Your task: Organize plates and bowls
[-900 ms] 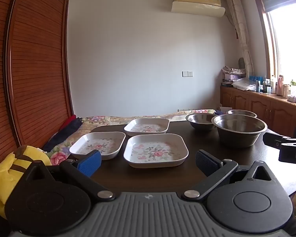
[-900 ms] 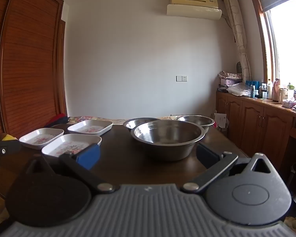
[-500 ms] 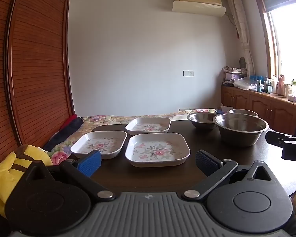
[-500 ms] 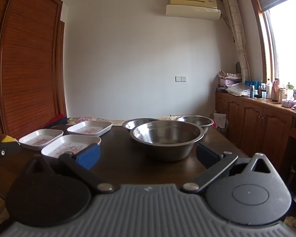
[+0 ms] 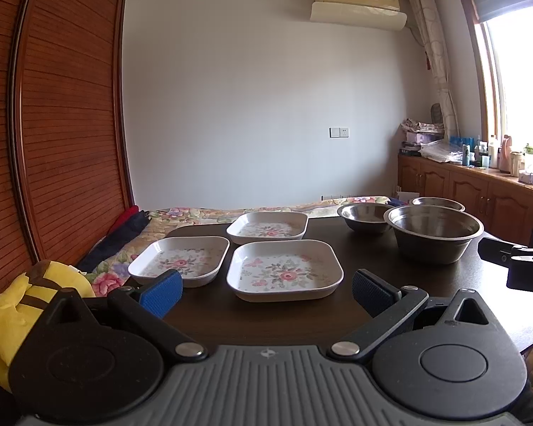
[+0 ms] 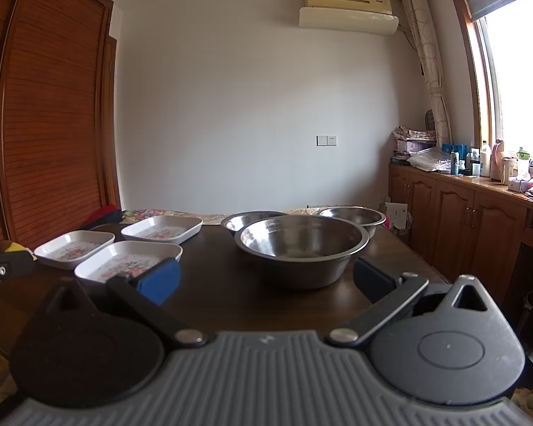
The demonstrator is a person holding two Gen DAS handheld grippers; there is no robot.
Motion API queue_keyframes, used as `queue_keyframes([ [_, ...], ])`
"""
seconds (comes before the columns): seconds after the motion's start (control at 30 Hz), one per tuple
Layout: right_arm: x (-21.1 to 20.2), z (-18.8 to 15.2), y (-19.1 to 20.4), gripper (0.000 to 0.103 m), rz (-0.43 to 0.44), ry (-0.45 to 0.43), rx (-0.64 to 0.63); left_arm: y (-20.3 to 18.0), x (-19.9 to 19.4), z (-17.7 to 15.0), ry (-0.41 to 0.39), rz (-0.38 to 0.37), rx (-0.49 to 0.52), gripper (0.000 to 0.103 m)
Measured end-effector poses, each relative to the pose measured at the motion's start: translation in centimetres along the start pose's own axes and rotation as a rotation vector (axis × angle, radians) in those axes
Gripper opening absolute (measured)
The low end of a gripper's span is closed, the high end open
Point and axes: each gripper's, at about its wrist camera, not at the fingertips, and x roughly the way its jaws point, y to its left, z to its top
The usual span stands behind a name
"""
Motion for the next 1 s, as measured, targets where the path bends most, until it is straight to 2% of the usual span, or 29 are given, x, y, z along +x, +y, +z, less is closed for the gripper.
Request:
queue_keyframes([
  [1.0,-0.2,-0.01,-0.23,0.103,-0.009,-0.008,0.0,0.35,0.09,0.05,0.005,0.007,0.0,0.103],
])
